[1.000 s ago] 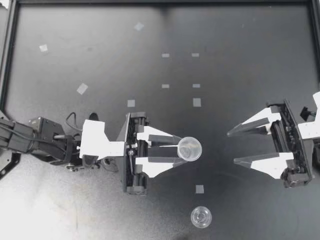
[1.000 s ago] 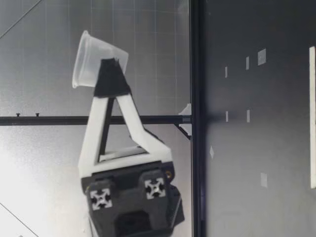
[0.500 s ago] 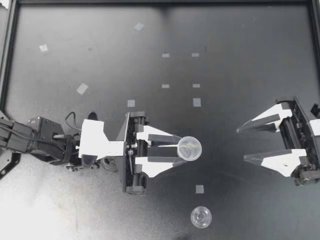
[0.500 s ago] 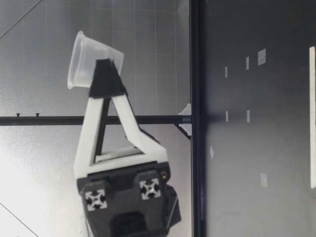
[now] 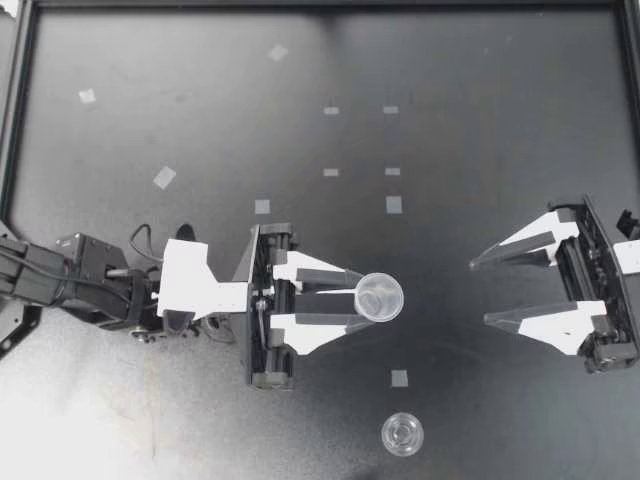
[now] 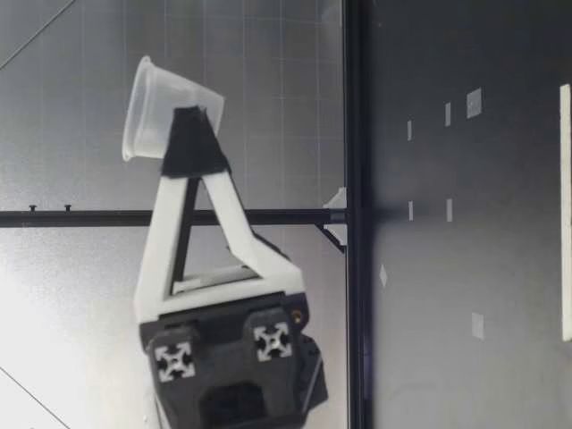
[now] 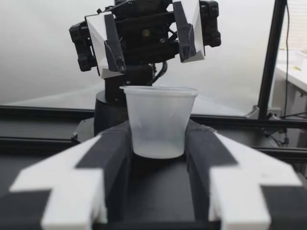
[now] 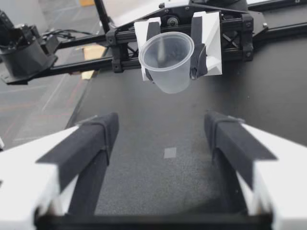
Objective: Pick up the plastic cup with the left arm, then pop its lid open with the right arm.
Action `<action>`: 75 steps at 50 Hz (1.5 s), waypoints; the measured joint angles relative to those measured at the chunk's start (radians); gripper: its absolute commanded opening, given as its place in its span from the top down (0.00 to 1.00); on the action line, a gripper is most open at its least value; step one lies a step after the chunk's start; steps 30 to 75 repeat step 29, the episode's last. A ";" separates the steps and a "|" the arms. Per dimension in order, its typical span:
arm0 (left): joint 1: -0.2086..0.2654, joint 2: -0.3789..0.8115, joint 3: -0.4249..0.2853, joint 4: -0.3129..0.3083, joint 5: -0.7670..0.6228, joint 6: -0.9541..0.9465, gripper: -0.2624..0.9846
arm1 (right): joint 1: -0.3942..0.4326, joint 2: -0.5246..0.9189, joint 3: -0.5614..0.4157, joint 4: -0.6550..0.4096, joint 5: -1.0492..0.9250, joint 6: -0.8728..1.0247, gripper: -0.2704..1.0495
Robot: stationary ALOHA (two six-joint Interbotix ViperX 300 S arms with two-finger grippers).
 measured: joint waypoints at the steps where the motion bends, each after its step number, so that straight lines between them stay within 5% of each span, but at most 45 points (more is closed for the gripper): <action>1: 0.000 0.000 0.000 0.000 0.000 0.000 0.75 | 0.000 0.000 0.000 0.000 0.000 0.000 0.26; 75: 0.000 0.000 0.000 0.000 0.000 0.002 0.75 | 0.000 0.008 0.000 0.000 0.002 0.000 0.26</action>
